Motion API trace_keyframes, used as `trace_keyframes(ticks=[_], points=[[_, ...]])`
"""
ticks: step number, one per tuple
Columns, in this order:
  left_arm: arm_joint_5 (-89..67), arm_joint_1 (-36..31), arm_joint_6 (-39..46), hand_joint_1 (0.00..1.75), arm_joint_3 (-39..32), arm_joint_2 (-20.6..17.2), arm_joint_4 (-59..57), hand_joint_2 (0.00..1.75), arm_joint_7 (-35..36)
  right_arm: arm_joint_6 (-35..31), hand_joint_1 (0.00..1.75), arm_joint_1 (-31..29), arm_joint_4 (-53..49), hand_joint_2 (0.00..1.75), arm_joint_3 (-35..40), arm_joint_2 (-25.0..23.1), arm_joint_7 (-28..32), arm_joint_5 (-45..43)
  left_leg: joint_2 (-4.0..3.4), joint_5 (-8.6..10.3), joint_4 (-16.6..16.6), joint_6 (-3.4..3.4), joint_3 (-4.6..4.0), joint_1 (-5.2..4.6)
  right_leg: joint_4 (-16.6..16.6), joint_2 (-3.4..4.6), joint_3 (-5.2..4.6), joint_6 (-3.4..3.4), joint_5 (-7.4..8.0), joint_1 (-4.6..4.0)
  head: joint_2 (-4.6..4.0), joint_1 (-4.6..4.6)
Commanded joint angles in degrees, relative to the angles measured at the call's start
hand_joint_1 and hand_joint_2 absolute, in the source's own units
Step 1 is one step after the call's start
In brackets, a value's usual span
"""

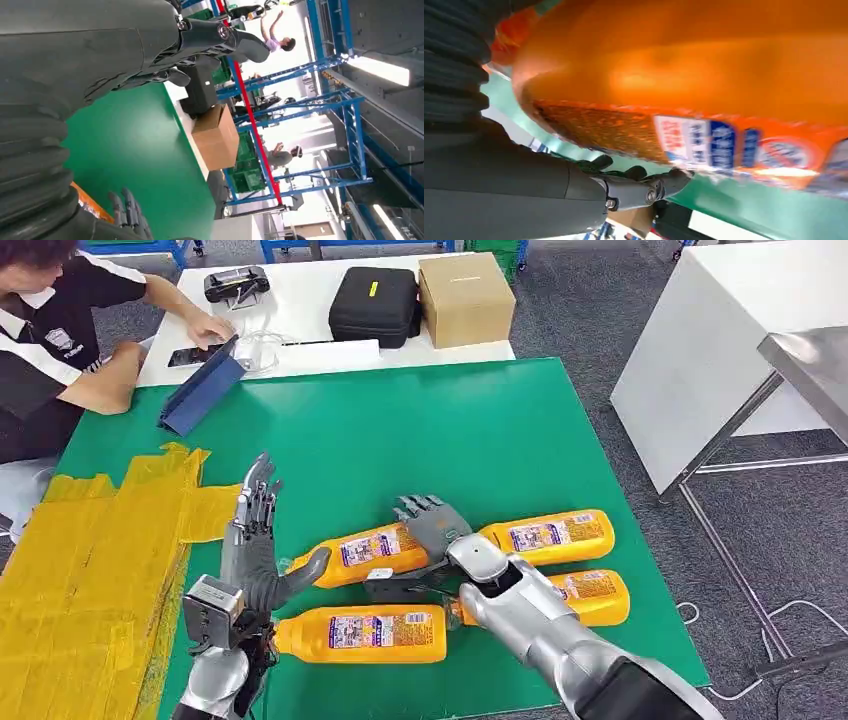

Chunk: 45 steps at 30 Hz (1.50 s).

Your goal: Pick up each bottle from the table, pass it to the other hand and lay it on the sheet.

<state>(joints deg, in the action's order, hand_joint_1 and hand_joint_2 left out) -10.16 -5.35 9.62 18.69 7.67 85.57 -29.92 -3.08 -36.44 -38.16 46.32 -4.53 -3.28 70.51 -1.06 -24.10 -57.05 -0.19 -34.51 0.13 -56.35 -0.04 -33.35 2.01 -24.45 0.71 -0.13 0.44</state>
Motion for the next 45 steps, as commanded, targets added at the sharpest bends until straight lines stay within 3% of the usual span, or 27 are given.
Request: trace_keyframes(ticks=[1, 12, 13, 14, 15, 28, 34, 36, 39, 42, 45], points=[[0.9, -3.1, 0.1, 0.00, 1.8, -0.5, -5.2, 1.75, -0.6, -0.3, 0.00, -6.4, 10.4, 1.75, 10.4, -3.6, 1.8, 4.2, 0.12, -0.04, 0.0, 0.02, 0.17, 0.04, 0.0, -0.03, 0.19, -0.07, -0.03, -0.03, 0.00, 0.00], [1.9, -4.0, 0.6, 0.00, 2.2, -0.7, -6.7, 1.75, -1.3, 3.1, 0.03, -7.2, 10.7, 1.75, 12.0, -4.9, 6.1, 0.2, 0.16, -0.04, 0.0, 0.01, 0.16, 0.02, 0.0, -0.09, 0.18, -0.05, -0.06, -0.02, 0.00, 0.00], [2.0, -4.0, 0.7, 0.00, 2.2, -0.7, -6.8, 1.75, -1.4, 3.3, 1.36, -7.2, 10.9, 1.75, 12.1, -4.8, 6.1, -0.1, 0.15, -0.06, 0.0, 0.02, 0.20, 0.05, 0.0, -0.07, 0.22, -0.07, -0.06, -0.04, 0.00, 0.00], [2.0, -4.0, 0.8, 0.00, 2.3, -0.7, -6.9, 1.75, -1.4, 3.9, 1.68, -7.3, 11.4, 1.75, 12.2, -4.6, 6.2, -0.8, 0.13, -0.02, 0.0, 0.01, 0.15, 0.01, 0.0, -0.07, 0.16, -0.05, -0.04, 0.00, 0.00, 0.00], [2.1, -3.9, 0.9, 0.00, 2.3, -0.8, -6.9, 1.75, -1.4, 3.9, 1.75, -7.4, 11.6, 1.75, 12.0, -4.4, 6.2, -1.2, 0.20, -0.02, 0.0, 0.02, 0.18, 0.03, 0.0, -0.12, 0.22, -0.07, -0.04, -0.02, 0.00, 0.00], [2.1, -4.0, 1.0, 0.00, 2.3, -0.9, -6.9, 1.75, -1.5, 3.6, 1.75, -7.5, 11.7, 1.75, 12.0, -4.4, 6.1, -1.9, 0.17, 0.00, 0.0, 0.02, 0.13, 0.02, 0.0, -0.12, 0.17, -0.05, -0.03, -0.01, 0.00, 0.00], [2.2, -4.3, 0.8, 0.00, 2.9, -0.8, -6.5, 1.75, -1.5, -3.1, 1.75, -6.7, 9.5, 1.75, 10.4, -3.6, 5.7, -4.2, 0.20, 0.00, 0.0, 0.01, 0.12, 0.02, 0.0, -0.14, 0.18, -0.05, -0.03, -0.02, 0.00, 0.00], [2.1, -4.1, 0.8, 0.00, 3.2, -0.9, -6.0, 1.75, -1.5, -10.0, 1.75, -5.6, 7.3, 1.75, 9.5, -2.6, 5.3, -3.9, 0.23, -0.05, 0.0, 0.02, 0.19, 0.06, 0.0, -0.14, 0.26, -0.07, -0.07, -0.05, 0.00, 0.00], [1.8, -4.0, 0.6, 0.00, 4.2, -1.1, -4.8, 1.75, -1.1, -29.4, 1.75, -0.2, 0.7, 1.75, 3.0, -0.8, 3.0, -3.5, 0.31, -0.05, 0.0, 0.02, 0.19, 0.07, 0.0, -0.22, 0.29, -0.07, -0.08, -0.06, 0.00, 0.00], [0.5, -3.9, 1.4, 0.00, 5.5, -1.0, -3.6, 1.75, -0.6, -36.4, 1.75, 4.0, -4.0, 1.75, -4.8, -0.5, 2.2, -5.0, 0.32, -0.01, 0.0, 0.02, 0.12, 0.05, 0.1, -0.26, 0.22, -0.05, -0.07, -0.04, 0.00, 0.00], [-0.9, -3.2, 2.2, 0.00, 6.2, -1.7, -1.6, 1.75, 0.0, -36.9, 1.75, 6.8, -8.3, 1.75, -12.5, -1.2, 3.3, -3.0, 0.30, -0.02, 0.0, 0.02, 0.10, 0.02, 0.0, -0.25, 0.17, -0.05, -0.09, -0.02, 0.00, 0.00]])
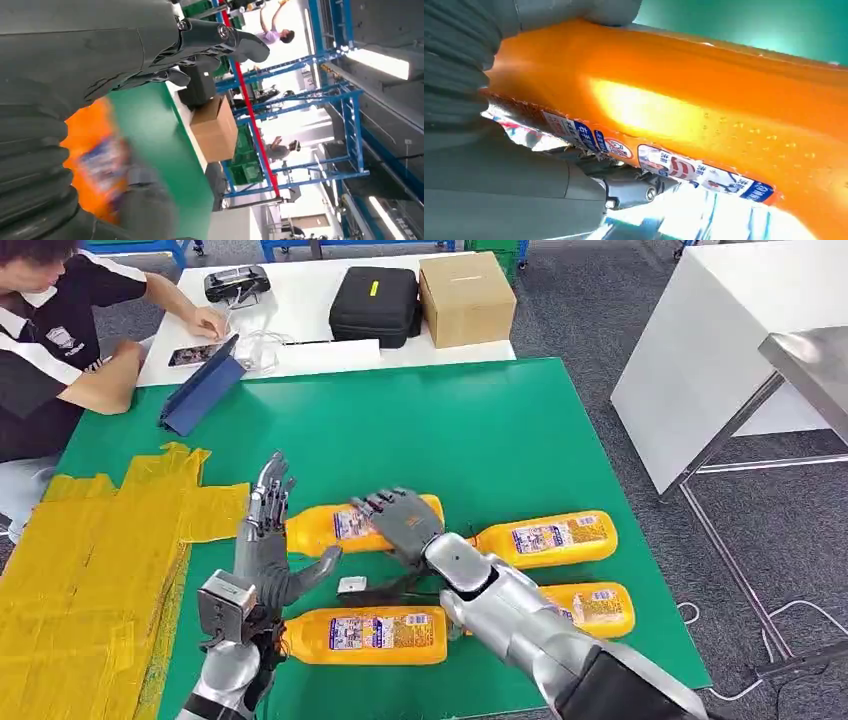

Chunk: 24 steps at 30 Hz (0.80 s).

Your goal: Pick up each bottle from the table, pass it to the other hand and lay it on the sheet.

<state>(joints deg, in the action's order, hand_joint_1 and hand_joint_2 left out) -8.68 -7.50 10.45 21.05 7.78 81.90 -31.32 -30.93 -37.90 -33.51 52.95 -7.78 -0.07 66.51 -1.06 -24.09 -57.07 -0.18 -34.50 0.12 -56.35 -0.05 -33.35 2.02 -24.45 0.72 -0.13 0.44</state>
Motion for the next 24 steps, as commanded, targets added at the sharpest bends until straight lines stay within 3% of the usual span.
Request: trace_keyframes(ticks=[1, 5, 10, 14, 20, 24], points=[[-3.3, -1.2, 1.2, 0.00, 4.4, -2.1, 2.2, 1.75, 1.7, -9.1, 1.75, 9.0, -14.4, 1.75, -22.2, 1.2, 0.6, 2.1, 0.32, -0.08, 0.0, 0.03, 0.12, 0.07, 0.0, -0.23, 0.22, -0.07, -0.12, -0.07, 0.00, 0.00], [-5.3, -2.2, 0.0, 0.00, 6.5, -2.1, 2.3, 1.75, 2.5, -9.1, 1.75, 13.2, -21.4, 1.75, -35.4, -3.1, 8.0, 0.8, 0.24, -0.08, -0.1, 0.04, 0.00, 0.05, -0.1, -0.09, 0.09, -0.09, -0.08, -0.05, 0.00, 0.00], [-2.6, -4.0, -5.5, 0.00, 8.0, -2.5, 0.8, 1.75, 4.5, -9.1, 1.75, 15.7, -23.3, 1.75, -40.1, -5.1, 16.1, -8.8, 0.36, -0.05, 0.0, 0.03, 0.03, 0.06, 0.0, -0.21, 0.13, -0.09, -0.09, -0.06, 0.00, 0.02], [-0.6, -5.4, -9.9, 0.00, 8.8, -3.1, 0.1, 1.75, 5.1, -7.2, 1.75, 16.4, -23.3, 1.75, -35.6, -4.1, 18.9, -18.1, 0.33, -0.10, 0.0, 0.03, 0.18, 0.09, 0.0, -0.15, 0.29, -0.11, -0.10, -0.08, 0.00, 0.00], [-0.5, -5.5, -10.0, 0.00, 8.8, -3.1, 0.3, 1.75, 5.2, -7.4, 1.75, 16.5, -23.5, 1.75, -34.8, -4.2, 18.6, -18.6, 0.18, -0.04, 0.0, 0.03, 0.04, 0.03, 0.0, -0.06, 0.09, -0.07, -0.04, -0.03, 0.00, 0.00], [0.9, -6.7, -12.1, 0.00, 9.3, -3.6, 0.1, 1.75, 5.6, -1.6, 1.75, 16.4, -24.0, 1.75, -30.1, -4.0, 20.8, -26.8, 0.18, -0.06, 0.0, 0.03, 0.08, 0.05, 0.0, -0.03, 0.12, -0.09, -0.05, -0.05, 0.00, 0.00]])
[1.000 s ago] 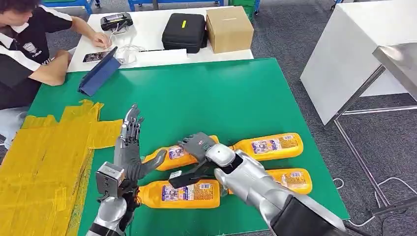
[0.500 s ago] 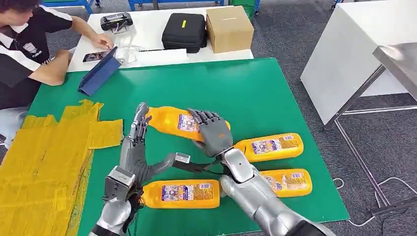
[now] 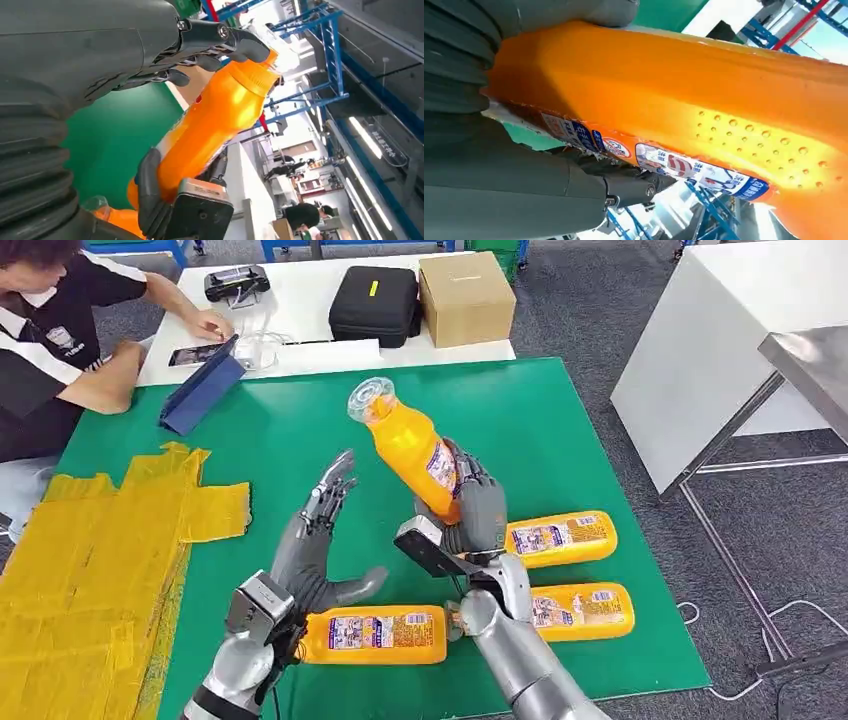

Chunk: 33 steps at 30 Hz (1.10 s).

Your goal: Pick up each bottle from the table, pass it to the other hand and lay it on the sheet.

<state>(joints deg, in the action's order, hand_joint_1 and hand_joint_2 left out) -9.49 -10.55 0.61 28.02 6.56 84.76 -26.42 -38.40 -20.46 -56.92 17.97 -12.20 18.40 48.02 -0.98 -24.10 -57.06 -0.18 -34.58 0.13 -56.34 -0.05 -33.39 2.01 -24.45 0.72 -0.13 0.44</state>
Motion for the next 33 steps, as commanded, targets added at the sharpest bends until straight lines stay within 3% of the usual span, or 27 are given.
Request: trace_keyframes(ticks=[1, 10, 18, 20, 27, 33], points=[[2.1, -3.8, -2.4, 0.00, 2.3, -2.3, -2.9, 1.75, 0.7, 6.7, 1.75, -1.0, -0.6, 1.75, 6.1, 0.4, 2.5, -9.4, 0.09, -0.09, -0.1, 0.04, 0.19, 0.07, 0.0, 0.00, 0.20, -0.10, -0.06, -0.06, 0.00, 0.00], [2.6, -4.1, -2.5, 0.00, 2.1, -2.4, -3.0, 1.75, 0.8, 7.3, 1.75, -0.9, -0.7, 1.75, 7.2, 0.5, 2.8, -10.5, 0.07, -0.03, 0.0, 0.01, 0.11, 0.02, 0.0, -0.04, 0.12, -0.04, -0.03, -0.02, 0.00, 0.00], [5.6, -5.9, -3.3, 0.00, 1.7, -2.6, -5.1, 1.75, 0.5, 23.4, 1.75, 1.7, -4.8, 1.75, 16.4, 0.4, 8.3, -24.3, 0.08, -0.07, 0.0, 0.05, 0.18, 0.07, 0.0, -0.01, 0.19, -0.10, -0.05, -0.06, 0.00, 0.00], [6.2, -6.2, -3.0, 0.00, 1.5, -2.7, -6.1, 1.75, 0.4, 24.6, 1.75, 2.9, -7.3, 1.75, 19.4, 1.0, 9.2, -26.0, 0.06, -0.05, 0.0, 0.04, 0.16, 0.05, 0.0, 0.00, 0.16, -0.08, -0.04, -0.05, 0.00, 0.02], [7.5, -6.1, -2.3, 0.00, 0.1, -2.2, -8.1, 1.75, 0.3, 23.6, 1.75, 4.5, -12.2, 1.75, 23.2, 2.6, 9.7, -26.8, 0.05, -0.11, 0.0, 0.02, 0.26, 0.09, 0.0, 0.01, 0.27, -0.08, -0.07, -0.09, 0.00, 0.02], [8.6, -5.2, -0.6, 0.00, -1.3, -2.0, -8.3, 1.75, 0.4, 20.3, 1.75, 6.8, -17.4, 1.75, 20.8, 3.9, 10.7, -29.4, 0.10, -0.10, 0.0, 0.01, 0.23, 0.09, 0.1, -0.07, 0.28, -0.07, -0.09, -0.09, 0.00, 0.00]])
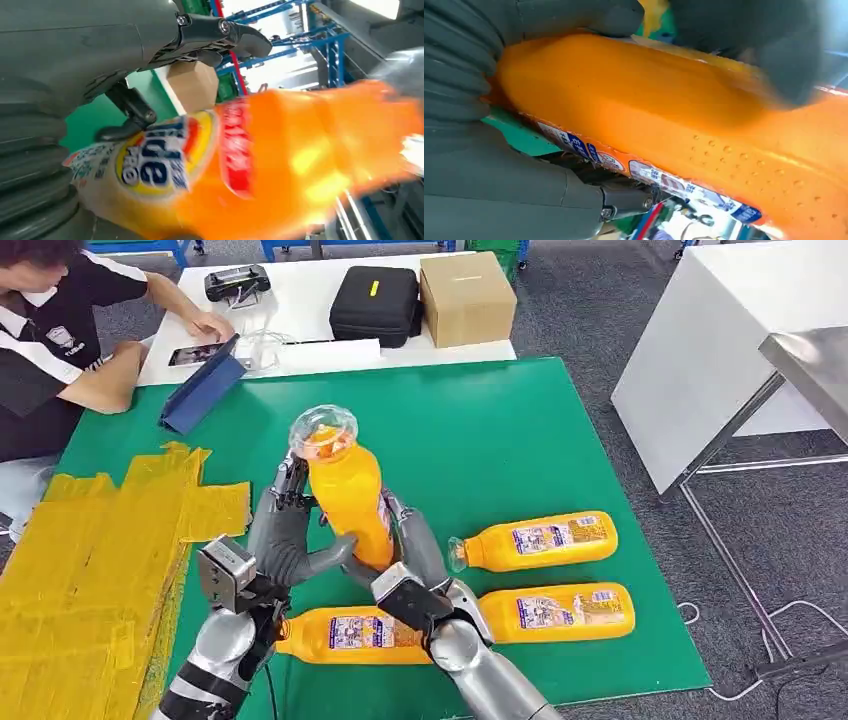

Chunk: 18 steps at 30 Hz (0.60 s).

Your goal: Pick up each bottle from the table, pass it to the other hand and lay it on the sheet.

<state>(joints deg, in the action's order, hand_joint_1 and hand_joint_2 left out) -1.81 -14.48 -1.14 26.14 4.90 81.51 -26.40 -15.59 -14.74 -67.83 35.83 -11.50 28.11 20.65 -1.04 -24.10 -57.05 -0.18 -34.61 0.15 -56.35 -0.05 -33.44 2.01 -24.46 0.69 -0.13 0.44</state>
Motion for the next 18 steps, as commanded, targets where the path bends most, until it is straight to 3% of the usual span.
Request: trace_keyframes(ticks=[1, 7, 18], points=[[1.1, -1.0, 1.5, 0.00, 0.2, -0.5, -4.9, 1.75, 0.5, -3.1, 1.75, 1.7, -7.7, 1.75, 2.1, 3.7, 1.0, -2.5, 0.18, -0.12, 0.0, 0.01, 0.27, 0.07, 0.0, -0.08, 0.34, -0.07, -0.10, -0.07, 0.00, 0.00], [0.9, -0.8, 3.4, 0.00, -0.6, -0.6, -5.8, 1.75, 0.7, -5.3, 1.75, 3.0, -11.5, 1.75, 0.3, 4.9, 1.9, -1.8, 0.11, -0.06, 0.0, 0.02, 0.18, 0.02, 0.0, -0.03, 0.22, -0.06, -0.05, -0.01, 0.00, 0.00], [0.3, -1.2, 3.9, 0.00, -0.4, -0.4, -6.2, 1.75, 0.7, -7.7, 1.75, 1.4, -6.8, 1.75, 1.4, 4.6, -0.1, 2.3, 0.09, -0.05, 0.0, 0.00, 0.19, 0.04, 0.1, 0.00, 0.22, -0.05, -0.02, -0.04, 0.00, 0.00]])
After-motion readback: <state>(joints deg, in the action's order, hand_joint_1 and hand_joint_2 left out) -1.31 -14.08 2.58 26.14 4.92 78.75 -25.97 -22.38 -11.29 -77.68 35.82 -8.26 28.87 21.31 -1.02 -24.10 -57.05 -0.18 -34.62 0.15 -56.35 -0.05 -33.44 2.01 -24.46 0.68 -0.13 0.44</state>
